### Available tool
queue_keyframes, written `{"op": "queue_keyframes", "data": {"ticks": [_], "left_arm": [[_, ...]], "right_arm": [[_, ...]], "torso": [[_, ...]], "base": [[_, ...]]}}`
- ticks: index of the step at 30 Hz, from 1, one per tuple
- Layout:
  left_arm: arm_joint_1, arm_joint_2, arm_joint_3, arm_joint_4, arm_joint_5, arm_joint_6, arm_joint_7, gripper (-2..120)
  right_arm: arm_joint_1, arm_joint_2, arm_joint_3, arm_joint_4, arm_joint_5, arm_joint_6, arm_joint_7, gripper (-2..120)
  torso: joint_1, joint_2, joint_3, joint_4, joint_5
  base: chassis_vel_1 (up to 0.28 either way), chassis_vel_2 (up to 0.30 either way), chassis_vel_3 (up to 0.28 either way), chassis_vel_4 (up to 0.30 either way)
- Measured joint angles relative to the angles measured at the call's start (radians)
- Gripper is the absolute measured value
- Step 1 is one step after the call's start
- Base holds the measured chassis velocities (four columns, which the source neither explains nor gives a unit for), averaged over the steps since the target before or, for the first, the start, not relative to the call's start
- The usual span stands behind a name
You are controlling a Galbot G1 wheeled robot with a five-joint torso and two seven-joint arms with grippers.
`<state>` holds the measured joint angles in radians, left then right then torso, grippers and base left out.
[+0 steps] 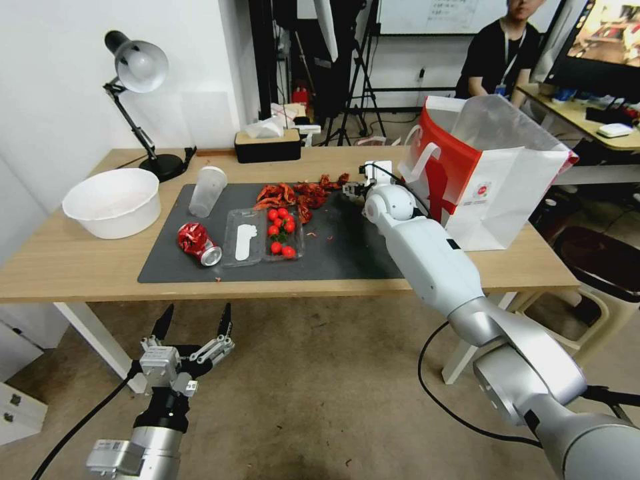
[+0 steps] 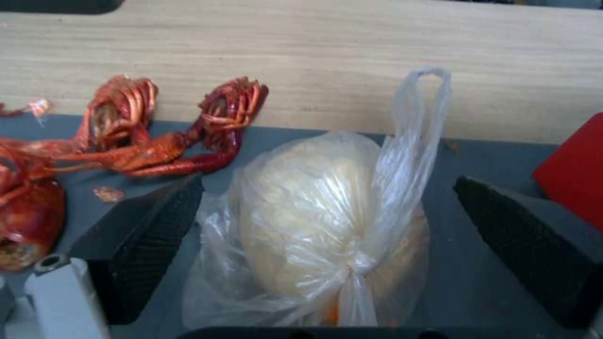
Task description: Pick up the trash from the table and place it into the takeout bag.
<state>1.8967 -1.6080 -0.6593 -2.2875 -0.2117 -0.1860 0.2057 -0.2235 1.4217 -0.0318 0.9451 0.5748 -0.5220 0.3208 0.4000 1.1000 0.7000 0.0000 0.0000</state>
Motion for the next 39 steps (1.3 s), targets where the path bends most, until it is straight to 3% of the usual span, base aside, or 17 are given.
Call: {"op": "queue_keyframes", "data": {"ticks": [15,18,39], "left_arm": [[0.001,0.0,0.0,0.008,-0.001,-0.004,-0.002,100],[0.0,0.0,0.0,0.01,-0.002,-0.006,-0.002,100],[-0.002,0.0,0.007,0.022,0.001,-0.019,-0.001,100]], "right_arm": [[0.001,0.019,0.012,-0.042,-0.002,0.005,-0.031,100],[0.0,0.022,0.013,-0.046,-0.002,0.008,-0.034,95],[-0.041,-0.005,0.008,0.029,0.003,0.016,-0.015,19]], "torso": [[0.0,0.0,0.0,0.0,0.0],[0.0,0.0,0.0,0.0,0.0],[0.0,0.0,0.0,0.0,0.0]], "base": [[0.0,0.0,0.0,0.0],[0.0,0.0,0.0,0.0],[0.0,0.0,0.0,0.0]]}}
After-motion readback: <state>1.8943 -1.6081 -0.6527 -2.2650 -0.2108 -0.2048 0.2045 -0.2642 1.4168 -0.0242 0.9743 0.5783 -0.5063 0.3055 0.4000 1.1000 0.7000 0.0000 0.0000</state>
